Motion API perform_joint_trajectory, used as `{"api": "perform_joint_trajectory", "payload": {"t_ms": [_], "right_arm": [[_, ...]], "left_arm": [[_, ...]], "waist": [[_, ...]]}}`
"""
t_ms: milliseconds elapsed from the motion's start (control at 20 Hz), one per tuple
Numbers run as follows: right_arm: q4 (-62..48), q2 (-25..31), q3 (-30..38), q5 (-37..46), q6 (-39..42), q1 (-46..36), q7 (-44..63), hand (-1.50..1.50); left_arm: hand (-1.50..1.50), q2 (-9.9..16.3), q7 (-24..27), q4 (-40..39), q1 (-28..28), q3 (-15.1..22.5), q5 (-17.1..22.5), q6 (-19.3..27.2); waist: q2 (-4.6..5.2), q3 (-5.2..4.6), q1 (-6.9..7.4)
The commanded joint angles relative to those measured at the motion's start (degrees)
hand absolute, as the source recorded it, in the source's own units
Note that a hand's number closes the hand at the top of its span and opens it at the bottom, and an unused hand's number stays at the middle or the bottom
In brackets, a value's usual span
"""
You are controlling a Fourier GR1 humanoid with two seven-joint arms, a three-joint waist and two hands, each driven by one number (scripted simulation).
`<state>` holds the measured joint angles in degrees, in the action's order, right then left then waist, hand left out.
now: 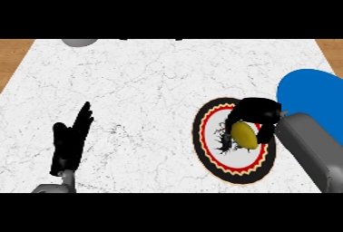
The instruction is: Pick the lemon from the plate and place it in the plate
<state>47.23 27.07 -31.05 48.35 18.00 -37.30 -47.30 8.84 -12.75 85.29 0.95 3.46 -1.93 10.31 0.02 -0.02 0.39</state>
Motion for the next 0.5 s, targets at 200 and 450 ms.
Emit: {"api": "perform_joint_trajectory", "payload": {"t_ms": [200, 450], "right_arm": [[-2.86, -1.24, 5.16, 3.19, -4.77, 0.56, -6.81, 1.5], [-9.05, -4.1, 19.68, -5.0, -8.5, 1.27, 26.66, 1.5]], "left_arm": [[0.0, 0.87, 1.25, -1.7, 0.74, -2.56, 0.61, -2.4], [0.0, -0.36, 0.07, -1.84, 0.38, -1.6, -0.51, 0.22]], "waist": [[0.03, 0.03, -0.01], [-0.28, -0.07, -2.68]]}}
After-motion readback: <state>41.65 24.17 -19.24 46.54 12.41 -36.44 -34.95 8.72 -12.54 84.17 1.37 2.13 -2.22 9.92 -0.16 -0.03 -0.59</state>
